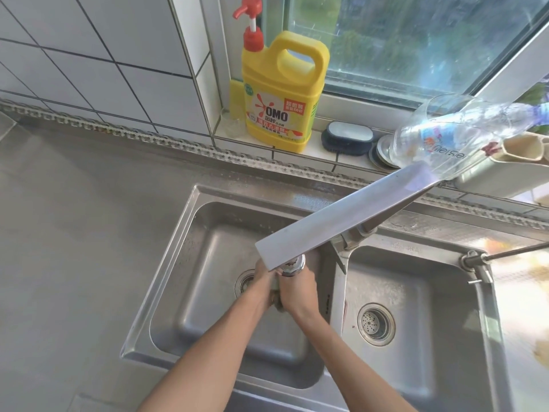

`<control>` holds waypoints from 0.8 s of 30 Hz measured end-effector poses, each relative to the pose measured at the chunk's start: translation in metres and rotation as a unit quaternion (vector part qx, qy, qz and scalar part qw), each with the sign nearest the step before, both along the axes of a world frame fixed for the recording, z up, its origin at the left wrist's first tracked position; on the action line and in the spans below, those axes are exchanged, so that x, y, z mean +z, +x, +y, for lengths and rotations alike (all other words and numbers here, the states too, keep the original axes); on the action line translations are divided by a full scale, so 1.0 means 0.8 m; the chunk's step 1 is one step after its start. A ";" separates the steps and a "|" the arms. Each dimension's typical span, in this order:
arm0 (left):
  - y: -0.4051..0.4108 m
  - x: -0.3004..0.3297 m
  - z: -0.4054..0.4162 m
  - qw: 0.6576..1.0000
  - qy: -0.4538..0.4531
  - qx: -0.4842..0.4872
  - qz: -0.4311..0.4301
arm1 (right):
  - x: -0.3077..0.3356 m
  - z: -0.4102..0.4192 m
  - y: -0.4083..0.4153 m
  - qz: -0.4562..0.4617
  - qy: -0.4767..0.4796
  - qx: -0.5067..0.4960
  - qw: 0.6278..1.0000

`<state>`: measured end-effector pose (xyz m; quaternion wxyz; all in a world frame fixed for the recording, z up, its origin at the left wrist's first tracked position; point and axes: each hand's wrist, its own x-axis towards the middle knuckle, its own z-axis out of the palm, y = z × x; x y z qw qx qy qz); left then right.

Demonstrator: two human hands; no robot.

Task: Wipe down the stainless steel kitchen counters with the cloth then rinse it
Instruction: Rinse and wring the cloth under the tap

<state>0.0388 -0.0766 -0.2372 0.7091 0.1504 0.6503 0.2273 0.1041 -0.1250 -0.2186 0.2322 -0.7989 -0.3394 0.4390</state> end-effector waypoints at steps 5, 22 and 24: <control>-0.008 0.003 -0.018 0.994 0.046 -0.092 0.049 | -0.009 0.027 0.020 -0.043 0.013 0.063 0.997; -0.087 -0.014 0.007 0.880 0.260 -0.394 0.048 | -0.003 0.047 0.081 0.177 0.015 0.190 0.966; -0.081 -0.006 0.010 0.891 0.252 -0.374 0.044 | -0.009 0.031 0.096 0.186 0.010 0.116 0.976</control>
